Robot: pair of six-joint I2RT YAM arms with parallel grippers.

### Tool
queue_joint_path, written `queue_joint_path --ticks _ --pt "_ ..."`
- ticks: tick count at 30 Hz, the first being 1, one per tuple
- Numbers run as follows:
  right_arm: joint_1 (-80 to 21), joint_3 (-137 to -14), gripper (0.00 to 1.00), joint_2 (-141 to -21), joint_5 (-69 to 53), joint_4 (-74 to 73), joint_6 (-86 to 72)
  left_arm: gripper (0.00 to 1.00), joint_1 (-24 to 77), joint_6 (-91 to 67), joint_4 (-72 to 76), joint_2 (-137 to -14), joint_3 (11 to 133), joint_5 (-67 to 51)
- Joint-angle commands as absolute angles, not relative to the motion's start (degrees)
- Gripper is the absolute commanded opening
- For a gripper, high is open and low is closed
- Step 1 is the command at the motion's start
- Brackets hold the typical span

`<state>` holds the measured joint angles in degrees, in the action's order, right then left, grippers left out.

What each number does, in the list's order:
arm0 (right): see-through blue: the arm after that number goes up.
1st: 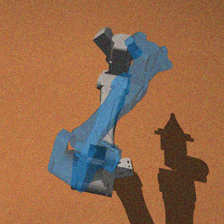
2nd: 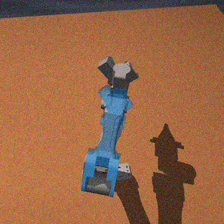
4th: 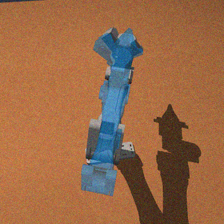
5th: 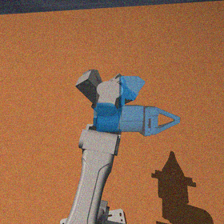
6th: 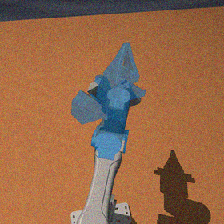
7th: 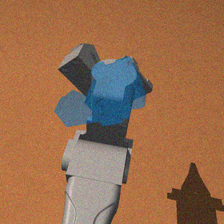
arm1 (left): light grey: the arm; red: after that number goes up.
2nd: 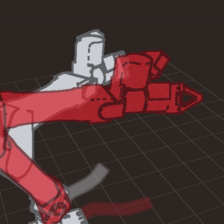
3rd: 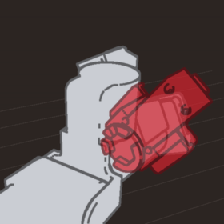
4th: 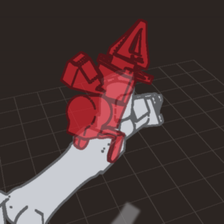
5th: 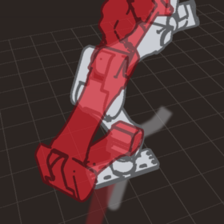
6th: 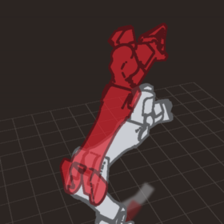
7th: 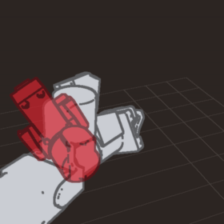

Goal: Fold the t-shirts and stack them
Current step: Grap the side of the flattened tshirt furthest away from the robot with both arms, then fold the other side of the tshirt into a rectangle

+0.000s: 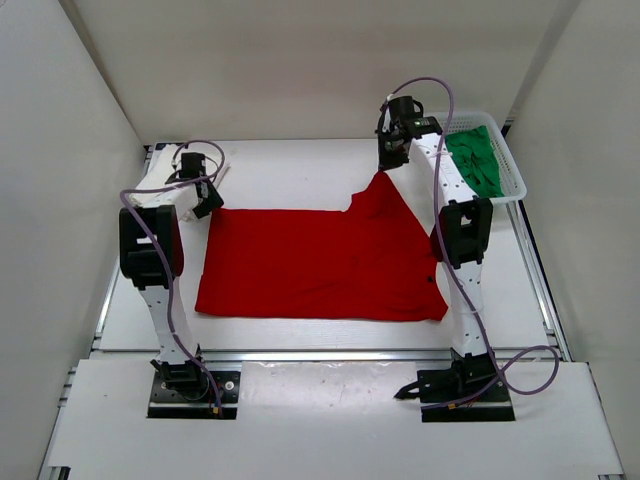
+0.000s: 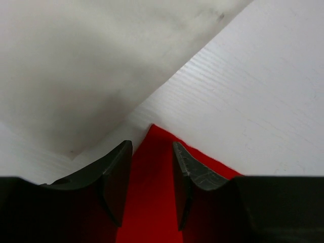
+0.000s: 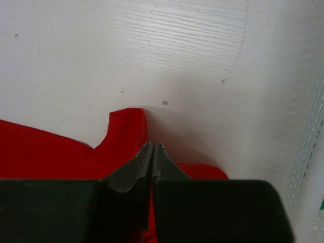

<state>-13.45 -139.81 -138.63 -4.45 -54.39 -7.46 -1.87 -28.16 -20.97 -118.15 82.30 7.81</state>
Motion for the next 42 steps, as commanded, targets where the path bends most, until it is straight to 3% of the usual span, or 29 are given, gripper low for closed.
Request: queue_joint_path --ticks 1,11,20,25,34,42 --pt "-13.8 -139.92 0.0 -134.21 -4.4 -53.7 -6.68 0.48 -1.84 -27.25 -22.59 -119.0 85.78 10.02" --pt "-13.54 -139.75 0.0 -133.16 -4.84 -53.44 -5.89 0.36 -2.28 -28.65 -22.68 -120.24 86.4 7.56" --pt "-12.92 -135.71 0.0 -130.0 -5.8 -54.05 -5.1 0.0 -1.93 -30.32 -20.92 -117.08 84.03 7.12" --pt "-12.83 -129.4 0.0 -124.21 -8.17 -55.9 -5.89 0.0 -1.41 -30.41 -20.22 -112.51 82.36 6.24" --pt "-11.17 -89.25 0.0 -98.9 -6.96 -39.84 -8.52 0.0 -1.05 -30.32 -18.29 -105.21 75.6 5.02" --pt "-9.84 -70.87 0.0 -85.19 -6.16 -33.14 -11.69 0.0 -1.67 -29.18 -17.14 -98.01 70.14 4.75"
